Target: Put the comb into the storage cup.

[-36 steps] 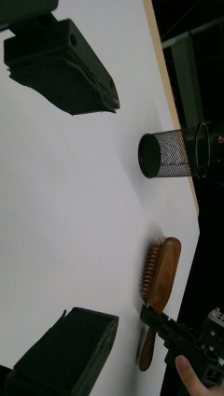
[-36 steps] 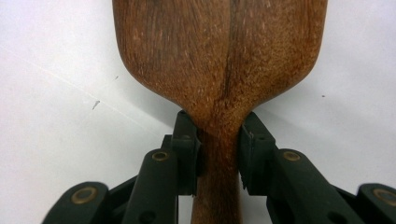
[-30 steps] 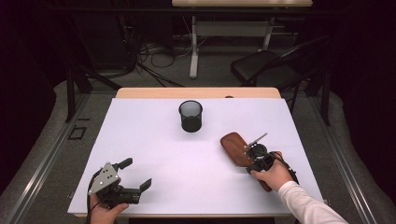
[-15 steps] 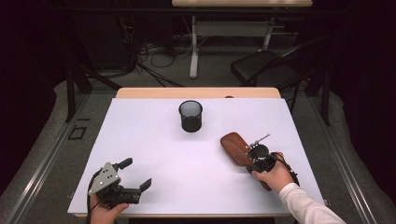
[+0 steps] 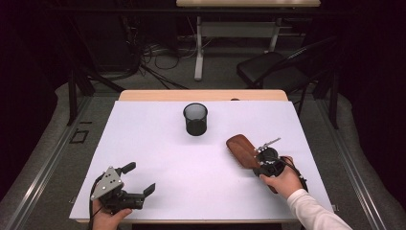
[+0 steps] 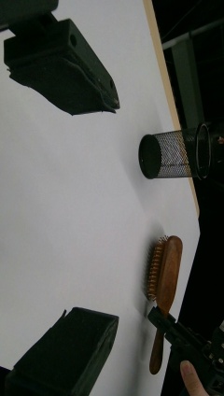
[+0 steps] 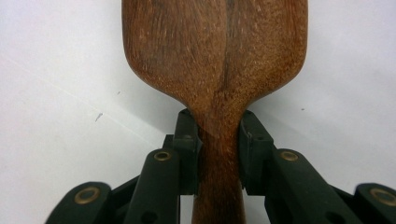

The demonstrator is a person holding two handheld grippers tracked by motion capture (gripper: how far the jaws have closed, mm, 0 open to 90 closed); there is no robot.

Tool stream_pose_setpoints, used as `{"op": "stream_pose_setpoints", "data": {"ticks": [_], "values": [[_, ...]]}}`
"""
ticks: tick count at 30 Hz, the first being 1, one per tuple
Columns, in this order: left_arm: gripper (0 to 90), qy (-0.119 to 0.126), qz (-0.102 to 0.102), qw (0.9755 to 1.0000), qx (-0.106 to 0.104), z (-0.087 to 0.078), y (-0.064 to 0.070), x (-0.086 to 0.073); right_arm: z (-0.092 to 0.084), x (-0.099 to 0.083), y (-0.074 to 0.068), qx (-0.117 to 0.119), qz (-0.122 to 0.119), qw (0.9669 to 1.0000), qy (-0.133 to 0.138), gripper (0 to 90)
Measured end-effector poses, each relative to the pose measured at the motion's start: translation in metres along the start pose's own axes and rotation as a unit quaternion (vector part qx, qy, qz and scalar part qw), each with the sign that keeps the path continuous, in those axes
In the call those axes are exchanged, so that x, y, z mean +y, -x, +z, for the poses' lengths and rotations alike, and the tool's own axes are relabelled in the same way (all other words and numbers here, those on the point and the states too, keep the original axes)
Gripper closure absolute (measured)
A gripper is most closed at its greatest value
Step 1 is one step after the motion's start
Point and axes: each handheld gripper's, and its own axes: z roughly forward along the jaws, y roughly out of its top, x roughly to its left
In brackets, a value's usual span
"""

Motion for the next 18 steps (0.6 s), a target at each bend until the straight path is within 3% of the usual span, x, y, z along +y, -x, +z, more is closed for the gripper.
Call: {"op": "stream_pose_setpoints", "data": {"ticks": [8,9,18], "values": [[0.9,-0.001,0.001,1.0000,0.000,0.000,0.000,0.000,-0.005,0.000,0.003,0.000,0.004,0.9999,0.016,72.3],[0.9,-0.001,0.001,1.0000,0.000,0.000,0.000,0.000,-0.004,0.000,0.003,0.003,0.008,0.9995,0.030,72.2],[0.9,-0.001,0.000,1.0000,-0.001,0.001,0.000,0.000,-0.011,0.001,0.005,0.008,0.018,0.9984,0.054,72.2]]}}
